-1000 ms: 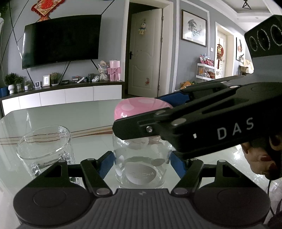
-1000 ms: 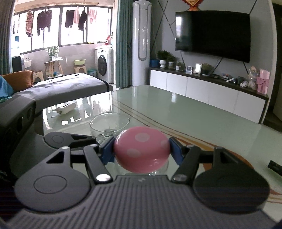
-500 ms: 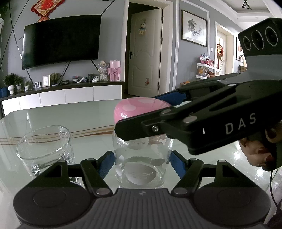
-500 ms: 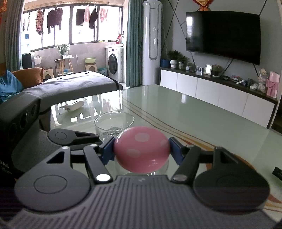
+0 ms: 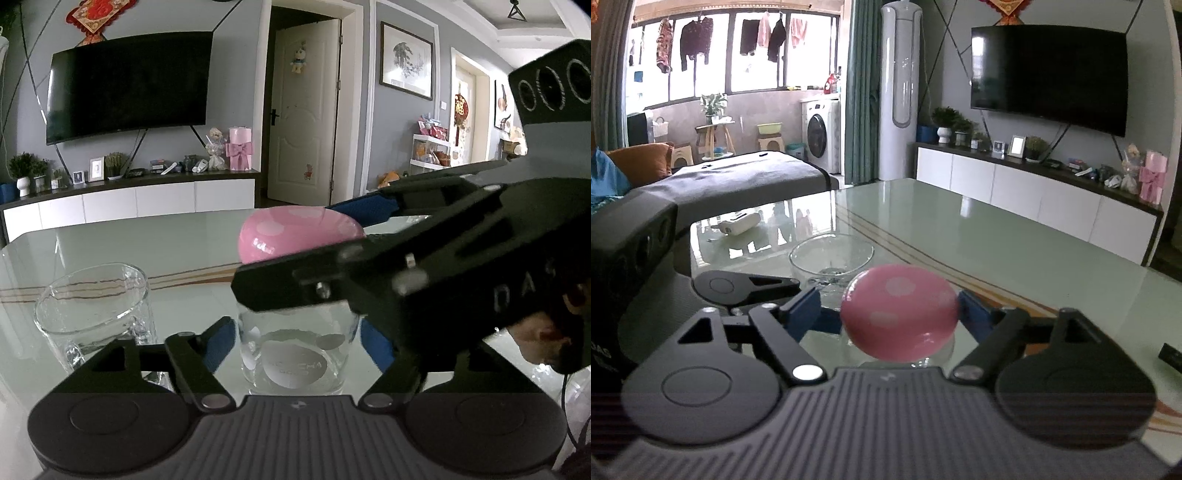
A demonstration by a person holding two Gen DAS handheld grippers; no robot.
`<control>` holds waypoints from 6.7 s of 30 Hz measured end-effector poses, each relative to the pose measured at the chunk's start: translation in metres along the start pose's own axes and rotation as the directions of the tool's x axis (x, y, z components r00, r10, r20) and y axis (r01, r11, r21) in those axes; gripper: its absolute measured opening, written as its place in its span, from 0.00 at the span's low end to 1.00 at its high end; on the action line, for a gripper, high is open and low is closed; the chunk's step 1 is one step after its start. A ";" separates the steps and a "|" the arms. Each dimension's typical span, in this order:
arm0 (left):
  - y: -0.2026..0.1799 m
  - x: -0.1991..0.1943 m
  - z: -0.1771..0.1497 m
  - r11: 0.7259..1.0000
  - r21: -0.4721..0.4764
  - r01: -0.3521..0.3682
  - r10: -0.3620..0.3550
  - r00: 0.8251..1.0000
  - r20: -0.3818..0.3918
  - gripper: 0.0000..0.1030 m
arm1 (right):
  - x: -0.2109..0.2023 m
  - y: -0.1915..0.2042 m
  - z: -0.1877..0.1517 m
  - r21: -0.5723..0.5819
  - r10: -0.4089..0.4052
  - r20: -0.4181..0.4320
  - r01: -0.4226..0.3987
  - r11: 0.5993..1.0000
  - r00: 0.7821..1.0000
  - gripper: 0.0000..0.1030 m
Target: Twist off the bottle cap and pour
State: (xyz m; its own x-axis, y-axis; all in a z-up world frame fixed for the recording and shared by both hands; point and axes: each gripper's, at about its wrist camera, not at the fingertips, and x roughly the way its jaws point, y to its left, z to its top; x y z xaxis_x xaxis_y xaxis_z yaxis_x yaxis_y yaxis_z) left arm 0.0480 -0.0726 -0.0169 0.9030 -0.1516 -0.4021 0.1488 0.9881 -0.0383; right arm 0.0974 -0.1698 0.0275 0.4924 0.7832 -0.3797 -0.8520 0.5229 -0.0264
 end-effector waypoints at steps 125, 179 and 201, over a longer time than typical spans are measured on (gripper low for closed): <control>0.011 -0.002 0.008 0.999 -0.016 -0.044 0.044 0.999 0.018 0.71 | 0.016 0.036 0.009 0.111 -0.277 -0.056 0.281 0.953 0.959 0.64; 0.018 0.003 0.008 0.998 -0.050 -0.027 0.027 1.000 -0.005 0.76 | -0.006 -0.009 0.012 0.068 0.026 0.049 -0.030 0.997 0.998 0.74; 0.015 0.004 0.007 1.000 -0.007 -0.029 0.029 1.000 0.013 0.74 | 0.027 0.040 0.014 0.065 -0.338 -0.083 0.344 0.937 0.937 0.68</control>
State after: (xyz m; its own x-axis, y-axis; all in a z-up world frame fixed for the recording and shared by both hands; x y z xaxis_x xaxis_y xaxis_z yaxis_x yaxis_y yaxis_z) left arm 0.0568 -0.0589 -0.0123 0.9120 -0.1234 -0.3913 0.1200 0.9922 -0.0334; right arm 0.0793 -0.1230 0.0291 0.7350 0.5292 -0.4240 -0.6172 0.7811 -0.0951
